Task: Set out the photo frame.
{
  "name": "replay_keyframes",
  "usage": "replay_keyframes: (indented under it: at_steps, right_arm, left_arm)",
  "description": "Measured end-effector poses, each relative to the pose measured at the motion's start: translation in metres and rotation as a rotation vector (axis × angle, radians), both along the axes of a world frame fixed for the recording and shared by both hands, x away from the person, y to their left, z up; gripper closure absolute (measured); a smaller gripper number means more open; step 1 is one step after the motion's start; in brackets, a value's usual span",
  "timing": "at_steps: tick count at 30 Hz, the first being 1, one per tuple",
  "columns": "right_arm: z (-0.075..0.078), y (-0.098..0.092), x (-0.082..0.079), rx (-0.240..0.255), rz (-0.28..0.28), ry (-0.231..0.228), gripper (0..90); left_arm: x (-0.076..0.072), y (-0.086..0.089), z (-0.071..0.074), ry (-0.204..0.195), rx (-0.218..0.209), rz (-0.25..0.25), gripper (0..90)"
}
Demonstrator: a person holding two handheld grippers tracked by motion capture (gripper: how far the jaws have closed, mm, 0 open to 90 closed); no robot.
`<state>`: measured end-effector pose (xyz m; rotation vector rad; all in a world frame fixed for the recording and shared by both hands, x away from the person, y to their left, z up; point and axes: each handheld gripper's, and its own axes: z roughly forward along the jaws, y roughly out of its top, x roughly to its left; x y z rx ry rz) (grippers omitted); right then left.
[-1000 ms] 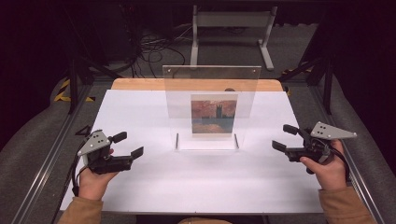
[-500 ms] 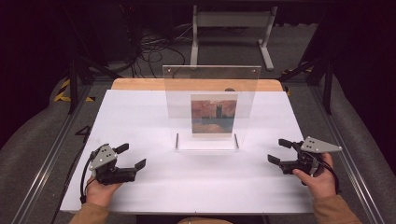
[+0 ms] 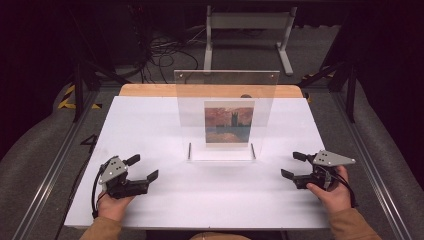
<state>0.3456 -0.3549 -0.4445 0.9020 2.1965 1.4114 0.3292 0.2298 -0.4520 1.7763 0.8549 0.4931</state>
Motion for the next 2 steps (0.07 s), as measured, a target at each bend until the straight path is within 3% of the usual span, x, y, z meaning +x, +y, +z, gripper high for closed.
replay_keyframes:
  at_steps: [2]
  right_arm:
    - [0.0002, -0.0005, -0.0002, 0.001, -0.002, -0.003, 16.5]
  left_arm:
    - [0.0001, -0.0001, 0.0, 0.0, -0.001, -0.001, 11.4]
